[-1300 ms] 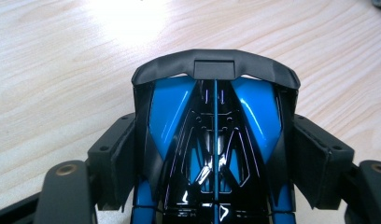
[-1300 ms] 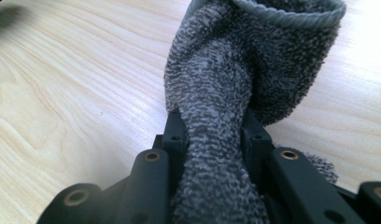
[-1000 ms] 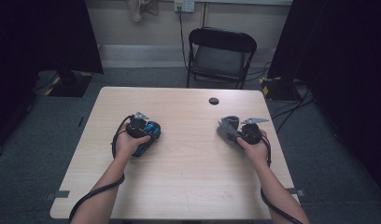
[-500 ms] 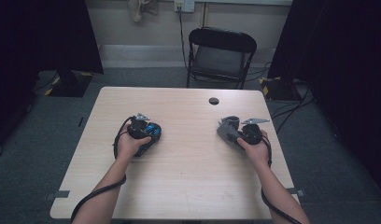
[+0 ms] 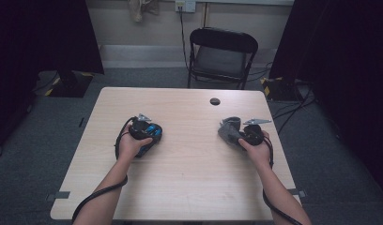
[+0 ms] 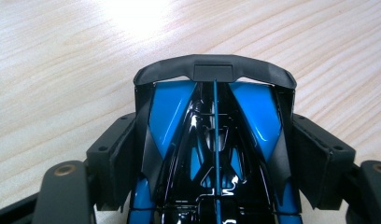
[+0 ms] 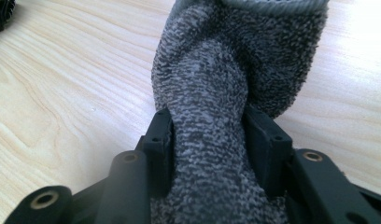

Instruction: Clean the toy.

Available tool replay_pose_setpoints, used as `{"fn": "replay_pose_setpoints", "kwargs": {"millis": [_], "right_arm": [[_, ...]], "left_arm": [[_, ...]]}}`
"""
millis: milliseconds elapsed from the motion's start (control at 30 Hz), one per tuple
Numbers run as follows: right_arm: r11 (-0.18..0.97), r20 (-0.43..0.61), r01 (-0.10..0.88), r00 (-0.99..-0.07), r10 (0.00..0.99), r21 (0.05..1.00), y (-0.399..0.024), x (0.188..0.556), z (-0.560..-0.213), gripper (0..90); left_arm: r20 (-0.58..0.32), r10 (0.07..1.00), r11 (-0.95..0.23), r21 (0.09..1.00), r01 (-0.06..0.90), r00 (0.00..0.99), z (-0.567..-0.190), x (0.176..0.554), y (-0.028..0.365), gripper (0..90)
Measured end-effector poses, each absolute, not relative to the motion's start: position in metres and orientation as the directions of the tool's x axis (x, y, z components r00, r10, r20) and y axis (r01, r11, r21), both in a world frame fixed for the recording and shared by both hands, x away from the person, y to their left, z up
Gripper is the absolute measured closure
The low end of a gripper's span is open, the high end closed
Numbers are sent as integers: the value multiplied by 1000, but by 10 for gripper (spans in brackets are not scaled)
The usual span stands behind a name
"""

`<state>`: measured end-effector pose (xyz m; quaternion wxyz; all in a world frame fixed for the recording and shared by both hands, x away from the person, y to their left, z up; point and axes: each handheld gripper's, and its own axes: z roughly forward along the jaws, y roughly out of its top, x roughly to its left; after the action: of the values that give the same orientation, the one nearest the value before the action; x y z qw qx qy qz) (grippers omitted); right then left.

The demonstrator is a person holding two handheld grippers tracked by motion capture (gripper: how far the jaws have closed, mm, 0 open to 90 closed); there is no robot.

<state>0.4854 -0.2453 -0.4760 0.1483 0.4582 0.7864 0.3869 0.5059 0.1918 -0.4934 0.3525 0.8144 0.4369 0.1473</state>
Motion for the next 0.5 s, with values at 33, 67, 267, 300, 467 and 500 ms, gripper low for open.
{"fn": "replay_pose_setpoints", "kwargs": {"millis": [33,67,267,300,467,500], "right_arm": [[282,120,606,-536,836,744,-245,485,-476,562],[282,120,607,-536,836,743,-245,485,-476,560],[294,113,604,-544,832,741,-244,485,-476,549],[292,115,605,-542,833,741,-244,485,-476,542],[280,131,610,-540,831,741,-244,485,-475,517],[282,129,610,-541,831,740,-244,485,-474,510]], "left_arm": [[-65,813,-375,703,605,579,-494,506,192,247],[-61,811,-380,702,603,582,-493,506,192,247],[-64,806,-384,701,602,589,-493,506,192,236],[-72,805,-377,703,603,588,-493,506,193,235],[-87,804,-369,702,609,588,-492,505,195,235],[-89,805,-367,703,610,587,-492,505,195,235]]}}
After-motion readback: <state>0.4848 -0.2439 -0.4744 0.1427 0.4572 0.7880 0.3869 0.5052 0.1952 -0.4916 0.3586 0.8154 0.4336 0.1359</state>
